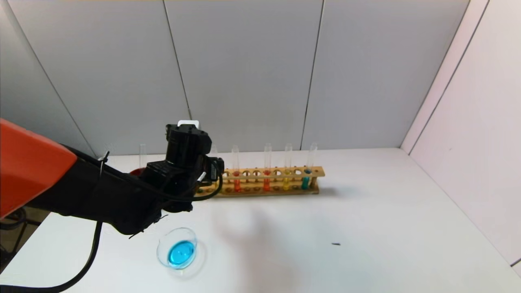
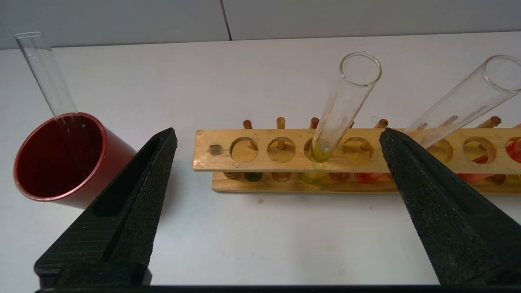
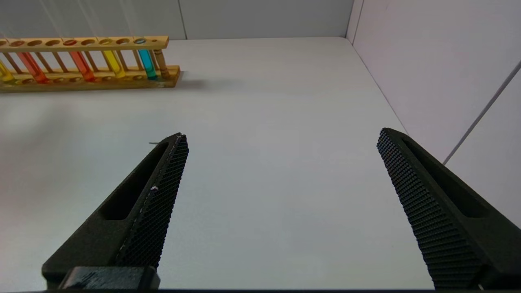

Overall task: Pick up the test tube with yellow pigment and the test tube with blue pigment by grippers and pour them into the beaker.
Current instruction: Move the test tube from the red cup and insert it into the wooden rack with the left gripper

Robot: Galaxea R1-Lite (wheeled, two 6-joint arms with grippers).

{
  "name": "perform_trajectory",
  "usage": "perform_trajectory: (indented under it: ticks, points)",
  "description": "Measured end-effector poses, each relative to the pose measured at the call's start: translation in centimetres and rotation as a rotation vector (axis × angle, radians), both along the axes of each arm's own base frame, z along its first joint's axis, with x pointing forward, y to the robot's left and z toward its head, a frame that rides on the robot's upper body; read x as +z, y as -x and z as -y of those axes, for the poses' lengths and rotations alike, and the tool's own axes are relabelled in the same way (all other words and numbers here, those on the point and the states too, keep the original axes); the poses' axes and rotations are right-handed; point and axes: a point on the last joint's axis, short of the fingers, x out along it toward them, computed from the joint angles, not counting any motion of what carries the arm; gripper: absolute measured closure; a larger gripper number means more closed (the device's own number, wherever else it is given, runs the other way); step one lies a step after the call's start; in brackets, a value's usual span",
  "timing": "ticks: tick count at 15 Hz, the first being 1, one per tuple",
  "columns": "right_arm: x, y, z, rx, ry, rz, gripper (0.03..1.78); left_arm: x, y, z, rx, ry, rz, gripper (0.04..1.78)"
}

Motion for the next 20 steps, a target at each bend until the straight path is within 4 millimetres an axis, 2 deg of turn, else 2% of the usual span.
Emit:
perform_trajectory:
  ticks: [11,17,20]
  points:
    - [0.0,0.0,0.0,0.000,0.000,0.000,0.11,-1.3,-3.9,2.0,0.004,0.008,0.017,0.07]
    - [0.0,0.0,0.0,0.000,0.000,0.000,0.11,-1.7,-4.8,2.3,0.009,0.010,0.019,0.08]
    - [0.0,0.0,0.0,0.000,0.000,0.000,0.11,-1.9,-4.9,2.3,0.010,0.008,0.018,0.26]
